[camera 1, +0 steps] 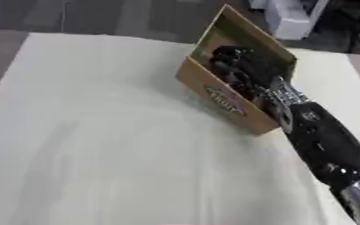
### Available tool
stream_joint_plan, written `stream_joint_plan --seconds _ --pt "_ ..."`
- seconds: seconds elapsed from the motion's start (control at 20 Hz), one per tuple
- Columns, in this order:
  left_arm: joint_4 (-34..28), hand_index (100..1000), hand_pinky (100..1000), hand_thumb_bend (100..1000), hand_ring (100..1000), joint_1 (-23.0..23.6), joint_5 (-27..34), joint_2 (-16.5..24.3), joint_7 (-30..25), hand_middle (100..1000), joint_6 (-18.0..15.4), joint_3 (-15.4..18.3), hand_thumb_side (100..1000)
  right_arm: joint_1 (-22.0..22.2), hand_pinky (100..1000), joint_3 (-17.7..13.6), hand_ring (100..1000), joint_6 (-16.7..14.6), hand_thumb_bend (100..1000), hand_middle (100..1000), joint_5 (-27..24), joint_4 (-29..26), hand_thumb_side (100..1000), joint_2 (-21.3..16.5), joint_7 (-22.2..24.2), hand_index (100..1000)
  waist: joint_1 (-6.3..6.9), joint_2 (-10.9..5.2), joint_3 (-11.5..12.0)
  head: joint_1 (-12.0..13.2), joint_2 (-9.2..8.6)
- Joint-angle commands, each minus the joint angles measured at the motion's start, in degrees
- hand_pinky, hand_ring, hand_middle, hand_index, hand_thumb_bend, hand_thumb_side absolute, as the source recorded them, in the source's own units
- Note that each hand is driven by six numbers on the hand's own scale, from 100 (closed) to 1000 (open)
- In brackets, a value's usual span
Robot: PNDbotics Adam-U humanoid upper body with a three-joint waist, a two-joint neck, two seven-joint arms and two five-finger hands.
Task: Pick up objects on the table and place them in the box.
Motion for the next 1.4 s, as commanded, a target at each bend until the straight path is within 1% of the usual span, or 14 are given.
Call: stream_joint_plan --seconds 0.05,0.25,0.45,0.55,0.65,0.75,0.85,0.95,1.05,1.1,1.2,1.25,1.3,1.4 --pt "-1.0 882 1000 100 849 -0.1 -0.1 0.4 0.0 860 0.1 0.2 1000 -1.6 544 0.0 766 -1.1 247 813 -1.7 -2.3 1000 -1.8 0.6 820 0.47 -1.45 0.0 0.1 -0.34" --pt "-1.0 882 1000 100 849 0.2 0.0 0.6 0.0 860 0.1 0.2 1000 -4.0 552 -0.5 772 -1.9 255 811 -3.8 -3.5 1000 -2.9 0.4 823 0.43 -2.05 -0.2 0.0 0.01" --pt "-1.0 882 1000 100 849 0.4 0.2 0.7 0.0 860 0.2 0.2 1000 -5.7 558 -0.6 772 -1.8 252 812 -5.9 -4.9 1000 -3.8 0.7 821 0.27 -2.77 -0.5 -0.1 0.14" --pt "-1.0 882 1000 100 848 0.4 0.3 0.8 0.0 860 0.2 0.3 1000 -5.6 555 -0.4 773 -1.6 244 813 -7.5 -6.3 1000 -4.0 0.5 818 0.27 -3.12 -0.7 0.0 0.05" --pt "-1.0 882 1000 100 848 0.6 0.4 0.8 0.1 860 0.2 0.4 1000 -4.3 550 0.3 769 -1.5 229 804 -10.2 -9.2 1000 -4.5 0.1 814 0.32 -3.51 -0.9 0.2 -0.14" --pt "-1.0 882 1000 100 848 0.9 0.4 0.9 0.3 860 0.2 0.6 1000 -2.1 549 1.6 768 -1.2 217 801 -13.5 -14.1 1000 -5.5 0.7 812 0.38 -3.90 -1.2 0.5 -0.33" --pt "-1.0 882 1000 100 848 1.0 0.5 1.0 0.5 860 0.2 0.7 1000 0.6 534 3.0 765 0.0 182 798 -17.5 -19.7 1000 -6.6 2.5 814 0.43 -4.26 -1.6 0.9 -0.58" --pt "-1.0 882 1000 100 848 1.1 0.6 1.1 0.7 860 0.2 0.9 1000 3.6 520 4.0 760 2.1 158 789 -22.3 -26.4 1000 -7.8 4.6 809 0.52 -4.62 -2.0 1.3 -0.98" --pt "-1.0 881 1000 100 849 1.2 0.7 1.2 0.9 860 0.1 1.1 1000 6.4 500 4.2 754 4.9 145 781 -27.1 -33.0 1000 -8.6 6.7 801 0.61 -4.99 -2.5 1.7 -1.26" --pt "-1.0 881 1000 100 849 1.2 0.7 1.3 1.0 860 0.0 1.2 1000 8.0 466 4.0 735 6.3 113 761 -30.0 -36.3 1000 -8.6 7.0 784 0.65 -5.20 -2.8 1.8 -1.43" --pt "-1.0 868 1000 100 831 1.1 1.1 1.3 1.5 843 -0.6 1.4 1000 11.8 379 3.4 679 9.6 100 715 -37.0 -43.5 956 -8.4 6.2 748 0.68 -5.46 -3.4 2.3 -1.91" --pt "-1.0 865 1000 100 825 1.1 1.4 1.4 1.9 839 -1.2 1.5 1000 13.6 358 3.2 665 11.2 100 706 -40.6 -46.9 943 -8.4 5.6 740 0.68 -5.52 -3.7 2.6 -2.11" --pt "-1.0 860 997 100 818 1.1 1.8 1.4 2.5 833 -2.0 1.7 1000 16.0 323 2.8 643 12.5 100 693 -44.8 -50.5 920 -7.6 4.3 731 0.67 -5.57 -4.0 3.0 -2.43" --pt "-1.0 859 989 100 813 1.1 2.5 1.5 3.5 830 -3.4 1.9 1000 20.6 294 2.0 618 14.3 100 678 -52.5 -57.8 897 -5.7 0.9 720 0.70 -5.58 -4.6 4.1 -3.11"
